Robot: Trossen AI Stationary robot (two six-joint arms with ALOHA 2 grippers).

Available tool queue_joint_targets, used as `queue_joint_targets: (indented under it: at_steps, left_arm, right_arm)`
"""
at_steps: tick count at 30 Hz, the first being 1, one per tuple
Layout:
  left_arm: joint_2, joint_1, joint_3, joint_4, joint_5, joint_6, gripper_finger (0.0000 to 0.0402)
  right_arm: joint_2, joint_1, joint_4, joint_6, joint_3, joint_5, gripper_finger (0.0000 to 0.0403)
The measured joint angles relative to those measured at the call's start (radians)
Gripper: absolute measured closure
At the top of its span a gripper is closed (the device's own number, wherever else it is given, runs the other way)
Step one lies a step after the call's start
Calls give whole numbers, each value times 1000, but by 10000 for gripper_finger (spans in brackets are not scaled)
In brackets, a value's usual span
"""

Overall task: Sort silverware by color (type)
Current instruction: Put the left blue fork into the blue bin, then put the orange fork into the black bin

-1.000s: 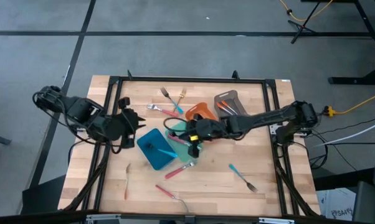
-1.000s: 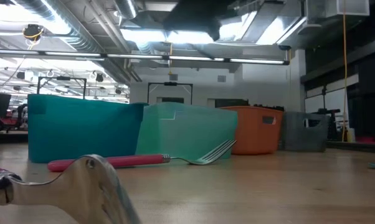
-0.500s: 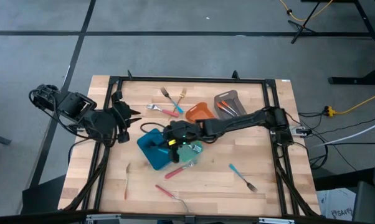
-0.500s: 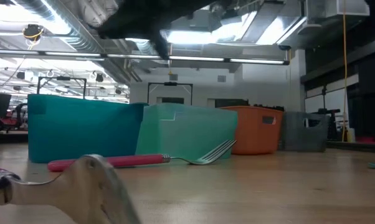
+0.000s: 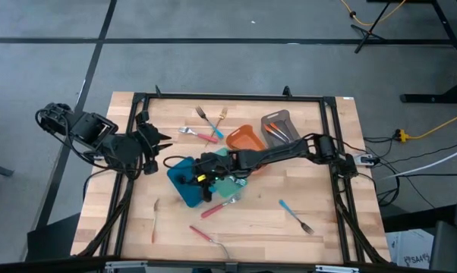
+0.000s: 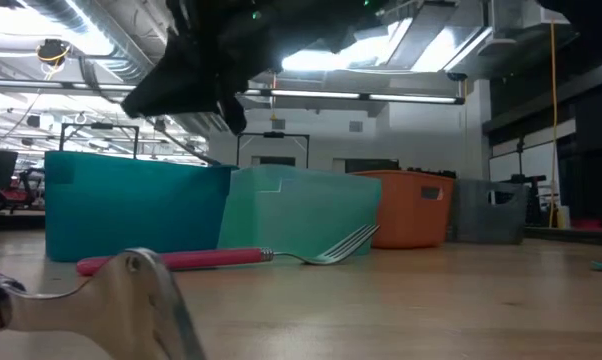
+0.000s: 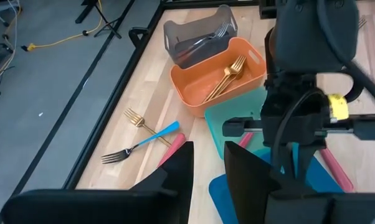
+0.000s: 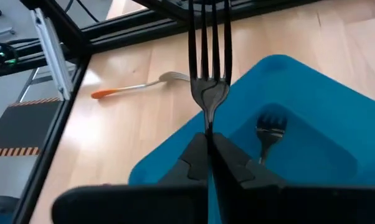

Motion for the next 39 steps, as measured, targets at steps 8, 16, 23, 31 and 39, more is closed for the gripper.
queue_joint_targets:
  at_steps: [8, 16, 23, 31, 39]
  left_arm:
    - [0, 0, 0, 0, 0, 0, 319]
    - [0, 0, 0, 0, 1, 0, 319]
    - [0, 0, 0, 0, 1, 0, 319]
    - [0, 0, 0, 0, 1, 0, 319]
    - [0, 0, 0, 0, 1, 0, 319]
  right_arm:
    - [1, -1, 0, 0, -1, 49, 403]
    - [1, -1, -3, 0, -1, 70, 402]
    - [1, 0, -20, 1, -1, 77, 386]
    - [1, 0, -31, 1, -1, 77, 350]
    - [1, 0, -31, 2, -1, 78, 325]
